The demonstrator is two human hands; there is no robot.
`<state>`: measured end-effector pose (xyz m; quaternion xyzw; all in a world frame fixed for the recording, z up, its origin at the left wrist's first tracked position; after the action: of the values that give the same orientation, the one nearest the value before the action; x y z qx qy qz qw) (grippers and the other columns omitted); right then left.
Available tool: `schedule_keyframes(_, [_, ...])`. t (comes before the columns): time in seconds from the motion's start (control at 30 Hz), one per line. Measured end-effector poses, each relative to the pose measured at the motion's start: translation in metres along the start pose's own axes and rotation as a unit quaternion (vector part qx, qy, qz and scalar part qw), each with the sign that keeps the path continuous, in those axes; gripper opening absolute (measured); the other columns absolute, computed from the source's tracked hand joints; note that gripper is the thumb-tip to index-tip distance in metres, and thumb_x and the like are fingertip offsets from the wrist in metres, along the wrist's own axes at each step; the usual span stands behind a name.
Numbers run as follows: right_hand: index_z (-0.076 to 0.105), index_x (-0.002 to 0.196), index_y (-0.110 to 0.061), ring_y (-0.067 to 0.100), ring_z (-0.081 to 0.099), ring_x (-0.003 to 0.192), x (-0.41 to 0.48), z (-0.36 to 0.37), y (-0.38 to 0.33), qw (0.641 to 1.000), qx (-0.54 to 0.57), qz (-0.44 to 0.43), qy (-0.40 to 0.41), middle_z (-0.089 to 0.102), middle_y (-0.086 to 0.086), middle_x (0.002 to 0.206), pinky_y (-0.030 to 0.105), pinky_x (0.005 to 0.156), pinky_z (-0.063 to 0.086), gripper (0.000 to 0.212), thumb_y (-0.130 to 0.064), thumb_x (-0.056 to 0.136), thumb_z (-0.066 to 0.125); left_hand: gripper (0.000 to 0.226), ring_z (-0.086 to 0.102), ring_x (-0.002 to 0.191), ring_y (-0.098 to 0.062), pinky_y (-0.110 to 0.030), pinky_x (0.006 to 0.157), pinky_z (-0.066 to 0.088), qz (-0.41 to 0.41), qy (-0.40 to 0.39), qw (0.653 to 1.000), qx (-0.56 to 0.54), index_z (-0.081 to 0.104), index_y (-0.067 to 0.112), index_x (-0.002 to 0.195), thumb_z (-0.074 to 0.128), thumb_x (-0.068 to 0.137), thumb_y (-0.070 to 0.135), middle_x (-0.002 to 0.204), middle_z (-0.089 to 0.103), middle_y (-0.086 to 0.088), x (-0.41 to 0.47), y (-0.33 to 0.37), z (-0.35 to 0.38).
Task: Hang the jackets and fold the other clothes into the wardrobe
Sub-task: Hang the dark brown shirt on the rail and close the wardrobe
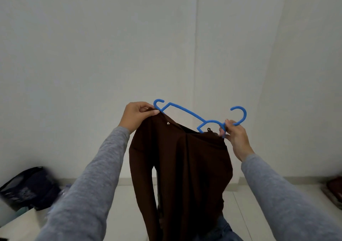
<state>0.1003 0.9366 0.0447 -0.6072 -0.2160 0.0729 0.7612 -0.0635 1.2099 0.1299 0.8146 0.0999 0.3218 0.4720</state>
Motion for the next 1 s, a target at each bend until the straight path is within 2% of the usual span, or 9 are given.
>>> schedule_keyframes(0.1, [0.057,0.081,-0.004,0.019,0.065,0.083,-0.001,0.007,-0.001,0.999,-0.006,0.014,-0.045,0.065,0.012,0.082,0.031,0.084,0.052,0.027,-0.019,0.099,0.045,0.008,0.069,0.075,-0.009,-0.019,0.078,0.051,-0.003,0.043,0.998,-0.047,0.072,0.012,0.085,0.075,0.077,0.014,0.080,0.072,-0.006,0.002,0.001,-0.007])
schedule_keyframes(0.23, [0.056,0.085,-0.003,0.026,0.068,0.094,0.001,0.027,-0.008,0.986,0.124,0.050,-0.098,0.068,0.017,0.106,0.031,0.082,0.056,0.015,-0.010,0.095,0.049,0.008,0.066,0.074,-0.018,-0.028,0.080,0.053,0.017,0.062,0.997,-0.052,0.069,0.013,0.083,0.073,0.080,0.020,0.081,0.070,-0.017,0.011,0.013,-0.006])
schedule_keyframes(0.3, [0.057,0.086,-0.003,0.027,0.069,0.094,0.001,0.034,-0.011,0.980,0.158,0.052,-0.112,0.068,0.018,0.107,0.030,0.080,0.057,0.013,-0.008,0.095,0.049,0.009,0.062,0.072,-0.019,-0.030,0.078,0.051,0.021,0.075,0.995,-0.062,0.068,0.016,0.079,0.072,0.082,0.023,0.080,0.068,-0.020,0.014,0.017,-0.006])
schedule_keyframes(0.43, [0.058,0.087,-0.002,0.026,0.070,0.090,0.003,0.035,-0.017,0.973,0.206,0.039,-0.092,0.070,0.016,0.100,0.030,0.079,0.057,0.009,-0.010,0.086,0.056,0.012,0.060,0.067,-0.009,-0.021,0.072,0.050,0.041,0.097,0.993,-0.057,0.068,0.016,0.076,0.068,0.085,0.024,0.069,0.066,-0.001,0.014,0.025,-0.003])
schedule_keyframes(0.5, [0.059,0.087,-0.002,0.026,0.070,0.088,0.004,0.036,-0.019,0.967,0.242,0.027,-0.071,0.070,0.014,0.096,0.030,0.078,0.057,0.010,-0.011,0.082,0.057,0.013,0.059,0.065,-0.006,-0.019,0.069,0.050,0.056,0.126,0.988,-0.065,0.069,0.011,0.078,0.068,0.085,0.022,0.068,0.066,0.002,0.012,0.031,-0.003])
schedule_keyframes(0.63, [0.059,0.089,-0.002,0.022,0.070,0.086,0.004,0.049,-0.019,0.941,0.334,0.019,-0.051,0.072,0.011,0.088,0.028,0.076,0.057,0.008,-0.005,0.090,0.051,0.013,0.055,0.060,0.001,-0.014,0.064,0.047,0.087,0.159,0.981,-0.073,0.068,0.010,0.077,0.067,0.086,0.020,0.065,0.063,0.006,0.010,0.047,0.002])
schedule_keyframes(0.83, [0.059,0.088,-0.002,0.024,0.069,0.085,-0.007,0.052,0.008,0.960,0.262,0.053,-0.084,0.070,0.013,0.093,0.030,0.078,0.057,0.009,-0.009,0.088,0.054,0.017,0.048,0.053,0.002,-0.015,0.057,0.042,0.102,0.219,0.967,-0.078,0.066,0.012,0.073,0.065,0.087,0.021,0.059,0.057,0.006,0.012,0.053,-0.024])
schedule_keyframes(1.0, [0.062,0.090,0.001,0.027,0.069,0.087,-0.007,0.039,0.013,0.982,0.156,0.036,-0.100,0.069,0.017,0.098,0.032,0.079,0.057,0.034,-0.025,0.069,0.069,0.015,0.054,0.063,-0.005,-0.019,0.066,0.045,0.070,0.204,0.976,-0.041,0.069,0.014,0.075,0.066,0.086,0.024,0.066,0.063,0.002,0.009,0.026,-0.037])
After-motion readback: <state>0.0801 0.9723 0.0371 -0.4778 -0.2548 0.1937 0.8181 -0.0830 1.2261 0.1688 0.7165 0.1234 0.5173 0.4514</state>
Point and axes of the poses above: each hand's wrist, its own x-axis towards the middle knuckle, its own z-axis out of the palm, y = z × x, the point moved 8 cm from there along x, towards the middle knuckle
